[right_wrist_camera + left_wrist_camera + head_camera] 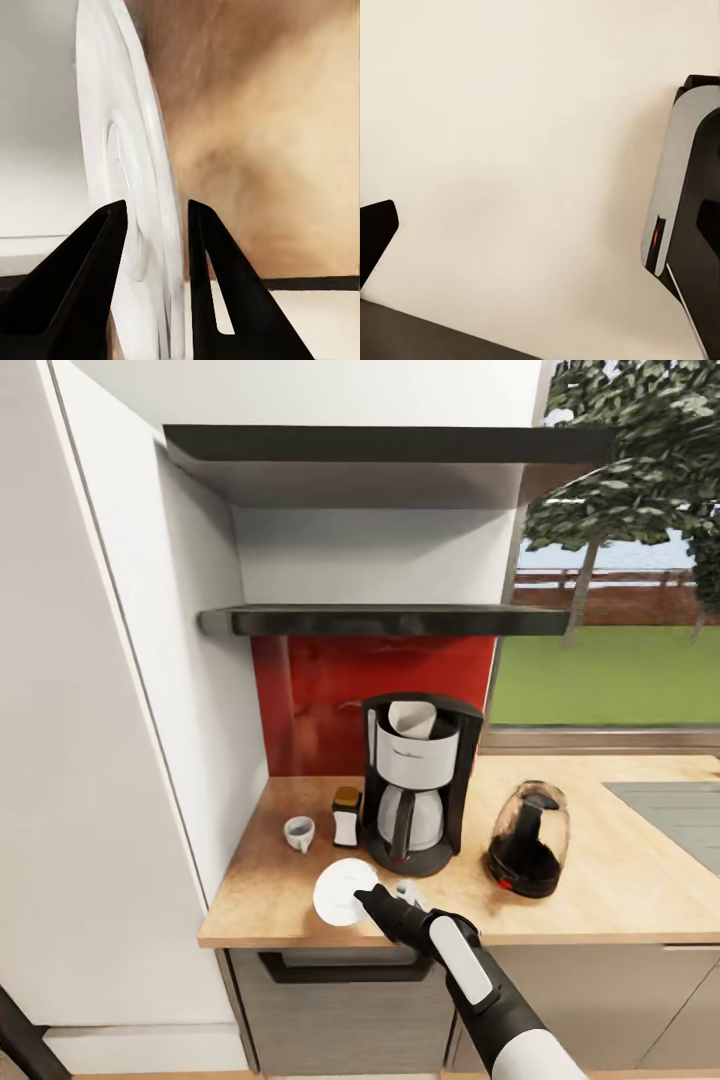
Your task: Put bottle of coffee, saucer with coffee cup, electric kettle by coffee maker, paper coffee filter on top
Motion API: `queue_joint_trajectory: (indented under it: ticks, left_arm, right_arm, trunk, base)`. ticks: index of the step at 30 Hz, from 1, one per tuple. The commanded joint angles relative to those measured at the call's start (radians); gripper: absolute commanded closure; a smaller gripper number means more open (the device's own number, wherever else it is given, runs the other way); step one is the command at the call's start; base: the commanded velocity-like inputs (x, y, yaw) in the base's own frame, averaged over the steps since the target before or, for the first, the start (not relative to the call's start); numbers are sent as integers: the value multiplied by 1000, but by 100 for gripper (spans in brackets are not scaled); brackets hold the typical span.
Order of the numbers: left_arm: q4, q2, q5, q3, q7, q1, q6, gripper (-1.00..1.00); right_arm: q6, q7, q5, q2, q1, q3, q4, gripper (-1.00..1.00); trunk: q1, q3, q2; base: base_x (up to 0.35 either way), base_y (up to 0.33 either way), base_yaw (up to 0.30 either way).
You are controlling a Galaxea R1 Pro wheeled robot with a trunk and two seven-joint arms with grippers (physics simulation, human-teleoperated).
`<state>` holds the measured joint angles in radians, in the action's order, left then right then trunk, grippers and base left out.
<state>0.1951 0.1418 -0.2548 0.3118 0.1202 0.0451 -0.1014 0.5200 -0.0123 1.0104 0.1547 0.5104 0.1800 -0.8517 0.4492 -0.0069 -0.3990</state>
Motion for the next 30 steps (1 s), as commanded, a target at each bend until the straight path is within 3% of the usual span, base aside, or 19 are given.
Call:
queue_joint_trajectory:
  ticks: [1, 9, 20, 25, 30]
  left_arm:
    - [0, 0, -10, 6, 1, 0, -6, -100]
    - [-2, 1, -11, 5, 1, -1, -9, -100]
    - [-2, -1, -12, 3, 1, -1, -8, -100]
    - [-1, -7, -13, 1, 1, -1, -8, -100]
    - [0, -9, -47, 2, 1, -1, -9, -100]
  right_arm:
    - [3, -1, 3, 0, 0, -1, 0, 100]
    - [3, -1, 3, 0, 0, 0, 49, 100]
    - [-1, -9, 5, -2, 0, -6, 57, 100]
    - [0, -16, 4, -4, 0, -106, 105, 100]
    - [0, -17, 3, -6, 0, -136, 115, 100]
  trunk:
    - [1, -1, -1]
    - [1, -1, -1]
    - [1, -1, -1]
    - [1, -1, -1]
    - [1, -1, -1]
  base:
    - [175, 294, 0]
    - [123, 286, -10]
    - [11, 26, -83]
    - [79, -51, -1]
    - [158, -106, 0]
